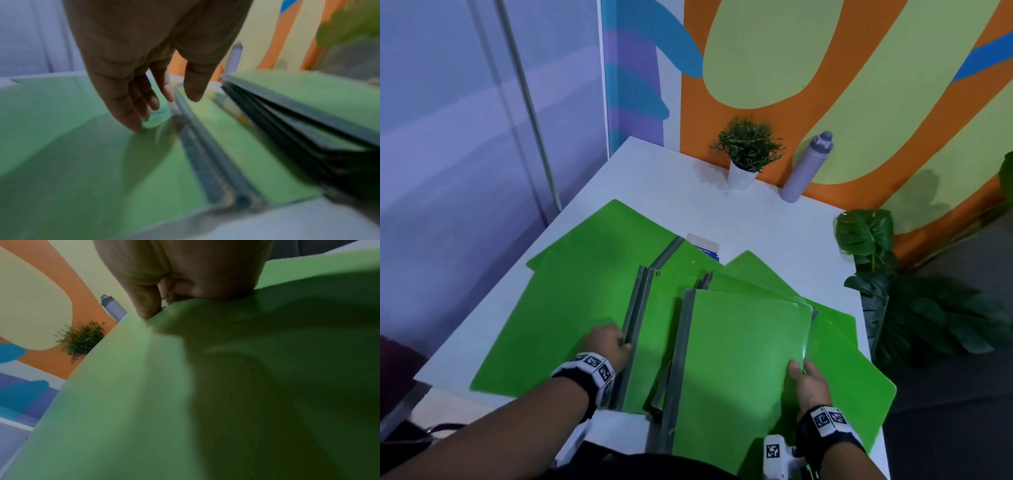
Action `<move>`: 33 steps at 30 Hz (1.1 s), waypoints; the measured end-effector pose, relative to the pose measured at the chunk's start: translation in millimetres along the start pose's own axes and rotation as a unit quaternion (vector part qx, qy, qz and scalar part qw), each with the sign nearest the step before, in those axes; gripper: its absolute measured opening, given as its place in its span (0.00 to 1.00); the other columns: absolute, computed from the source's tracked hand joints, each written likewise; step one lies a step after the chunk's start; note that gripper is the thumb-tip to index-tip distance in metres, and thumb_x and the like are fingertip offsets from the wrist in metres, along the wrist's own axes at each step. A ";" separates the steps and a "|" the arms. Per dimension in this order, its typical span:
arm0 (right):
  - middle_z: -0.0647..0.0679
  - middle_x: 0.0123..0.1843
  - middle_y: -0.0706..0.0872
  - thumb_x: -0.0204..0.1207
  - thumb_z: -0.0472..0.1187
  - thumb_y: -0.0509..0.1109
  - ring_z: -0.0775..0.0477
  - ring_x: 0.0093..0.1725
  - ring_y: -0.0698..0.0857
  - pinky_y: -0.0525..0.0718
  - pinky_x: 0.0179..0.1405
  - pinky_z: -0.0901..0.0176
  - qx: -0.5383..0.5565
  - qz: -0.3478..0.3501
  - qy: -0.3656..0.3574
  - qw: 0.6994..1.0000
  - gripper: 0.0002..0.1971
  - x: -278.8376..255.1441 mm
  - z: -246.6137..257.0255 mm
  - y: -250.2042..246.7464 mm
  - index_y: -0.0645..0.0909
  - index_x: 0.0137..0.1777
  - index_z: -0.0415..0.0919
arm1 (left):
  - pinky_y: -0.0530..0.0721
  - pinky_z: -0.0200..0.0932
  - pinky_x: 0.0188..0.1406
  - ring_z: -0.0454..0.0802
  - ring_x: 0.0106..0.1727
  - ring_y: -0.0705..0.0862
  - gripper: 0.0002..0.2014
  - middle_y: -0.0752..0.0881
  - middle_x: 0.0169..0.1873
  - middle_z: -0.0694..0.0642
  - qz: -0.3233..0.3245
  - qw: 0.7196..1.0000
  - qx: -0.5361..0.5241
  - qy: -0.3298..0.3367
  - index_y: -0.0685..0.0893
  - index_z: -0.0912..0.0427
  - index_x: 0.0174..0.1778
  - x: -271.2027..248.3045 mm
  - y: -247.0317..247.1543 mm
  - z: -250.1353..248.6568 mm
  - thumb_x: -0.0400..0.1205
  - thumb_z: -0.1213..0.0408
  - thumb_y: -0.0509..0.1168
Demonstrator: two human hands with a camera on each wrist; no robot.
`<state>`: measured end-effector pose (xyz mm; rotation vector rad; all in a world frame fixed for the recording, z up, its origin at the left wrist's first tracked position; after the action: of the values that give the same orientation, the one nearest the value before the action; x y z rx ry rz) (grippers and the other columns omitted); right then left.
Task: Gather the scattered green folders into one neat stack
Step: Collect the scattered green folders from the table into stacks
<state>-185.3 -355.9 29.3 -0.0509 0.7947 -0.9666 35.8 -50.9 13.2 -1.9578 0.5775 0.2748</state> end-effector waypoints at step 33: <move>0.31 0.72 0.73 0.82 0.34 0.59 0.29 0.65 0.77 0.78 0.60 0.39 -0.063 -0.039 0.055 0.996 0.25 -2.0 -29.0 19.8 0.61 0.79 0.39 | 0.88 0.50 0.43 0.55 0.39 0.85 0.15 0.83 0.41 0.60 0.082 0.983 -0.037 -0.162 0.72 0.63 0.61 -6.1 -12.4 71.2 0.80 0.63 0.64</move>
<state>-189.9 -334.0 2.0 -0.1400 0.9605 -0.9977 41.2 18.9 -6.0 -1.8848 0.5191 0.7134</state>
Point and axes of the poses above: each hand's wrist, its own x-axis towards the middle knuckle, its own y-axis out of the palm, z = x × y, the point moved 3 cm from there along x, towards the middle knuckle
